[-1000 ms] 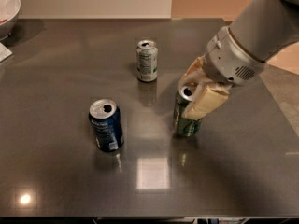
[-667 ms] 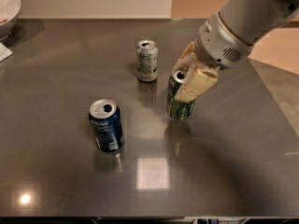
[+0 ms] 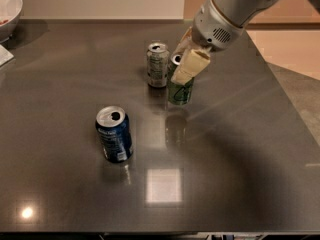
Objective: Move green can near 7up can
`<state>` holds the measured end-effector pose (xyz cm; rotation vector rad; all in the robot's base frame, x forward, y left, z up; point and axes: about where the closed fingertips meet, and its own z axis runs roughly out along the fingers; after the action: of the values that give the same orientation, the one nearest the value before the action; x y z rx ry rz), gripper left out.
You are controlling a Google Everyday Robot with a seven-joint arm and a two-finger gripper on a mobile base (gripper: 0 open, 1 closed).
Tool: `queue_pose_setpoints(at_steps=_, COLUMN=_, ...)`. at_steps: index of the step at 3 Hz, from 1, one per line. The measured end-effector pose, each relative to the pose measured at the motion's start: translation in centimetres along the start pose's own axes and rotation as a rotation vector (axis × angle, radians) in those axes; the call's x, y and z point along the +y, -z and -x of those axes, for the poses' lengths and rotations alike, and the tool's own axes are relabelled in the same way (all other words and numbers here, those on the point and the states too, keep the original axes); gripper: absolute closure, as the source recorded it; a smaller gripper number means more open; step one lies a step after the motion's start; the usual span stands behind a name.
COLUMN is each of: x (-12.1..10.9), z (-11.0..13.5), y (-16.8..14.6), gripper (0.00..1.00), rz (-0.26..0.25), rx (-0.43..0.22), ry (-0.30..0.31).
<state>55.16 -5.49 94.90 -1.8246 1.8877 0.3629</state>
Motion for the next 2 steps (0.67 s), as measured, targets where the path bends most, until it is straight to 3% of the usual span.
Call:
queue_pose_setpoints(at_steps=1, x=-2.8, z=0.2, y=-1.7, gripper=1.00, rz=0.009, rx=0.004, ry=-0.027)
queue_pose_setpoints(at_steps=2, x=-4.8, z=-0.4, y=-3.2, gripper=0.82, rz=0.019, rx=0.014, ry=-0.074)
